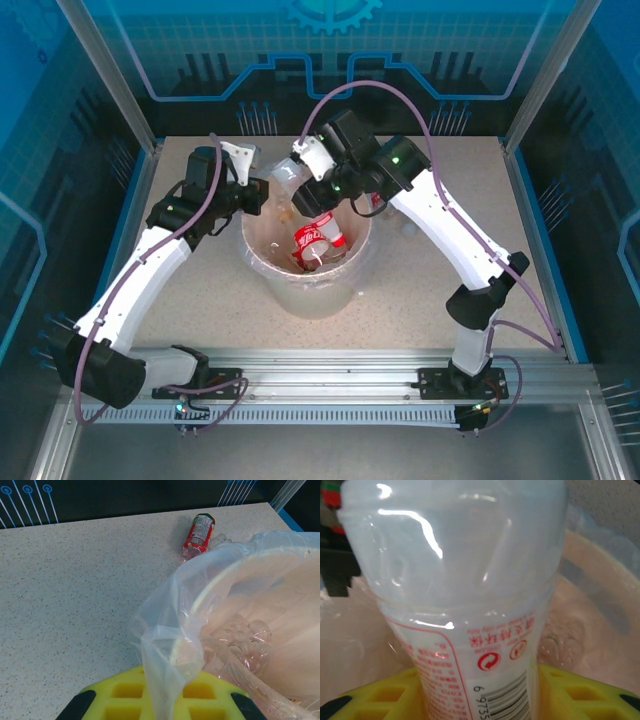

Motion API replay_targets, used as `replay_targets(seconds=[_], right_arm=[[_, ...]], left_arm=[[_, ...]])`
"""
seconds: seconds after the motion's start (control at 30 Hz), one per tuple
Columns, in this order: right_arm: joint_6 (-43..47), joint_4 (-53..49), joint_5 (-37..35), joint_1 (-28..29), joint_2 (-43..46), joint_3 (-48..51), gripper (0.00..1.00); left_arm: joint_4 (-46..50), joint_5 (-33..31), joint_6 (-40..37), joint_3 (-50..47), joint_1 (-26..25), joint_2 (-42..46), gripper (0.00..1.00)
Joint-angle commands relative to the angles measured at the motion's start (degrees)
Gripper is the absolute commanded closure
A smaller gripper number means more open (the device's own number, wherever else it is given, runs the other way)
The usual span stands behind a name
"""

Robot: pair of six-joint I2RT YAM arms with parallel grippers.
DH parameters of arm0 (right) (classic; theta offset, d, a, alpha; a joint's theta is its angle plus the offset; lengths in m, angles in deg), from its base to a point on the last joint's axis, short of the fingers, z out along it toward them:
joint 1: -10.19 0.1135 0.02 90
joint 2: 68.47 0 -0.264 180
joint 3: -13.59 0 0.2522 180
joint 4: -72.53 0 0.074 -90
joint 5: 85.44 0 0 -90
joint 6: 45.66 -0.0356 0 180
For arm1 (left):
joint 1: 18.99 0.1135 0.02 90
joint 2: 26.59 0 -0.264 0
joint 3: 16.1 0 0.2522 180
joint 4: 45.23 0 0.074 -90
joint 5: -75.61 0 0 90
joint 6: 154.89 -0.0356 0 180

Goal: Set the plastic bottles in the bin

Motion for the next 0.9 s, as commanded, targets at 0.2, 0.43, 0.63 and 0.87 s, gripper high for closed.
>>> replay_targets(seconds=[0.2,0.43,0.63,0.87], right_arm=[[1.2,-3.9,-5.9,0.6,0.4,7.2,0.48],[1.3,-2.6,-6.1,-0.3,1.0,8.1,0.33],[2.2,-1.9,-7.6,-0.8,3.0,3.9,0.23],[2.1,-0.2,-6.5,-1.1,-0.1,2.2,0.34]], left_arm=[[4.0,1.3,2.0,-1.2,-0.8,-1.0,1.0],[4.0,1.2,1.9,-1.2,-0.8,-0.8,1.0],[4.0,1.3,1.9,-1.1,-0.8,-0.7,1.0],[4.0,1.3,1.9,-1.2,-0.8,-0.8,1.0]])
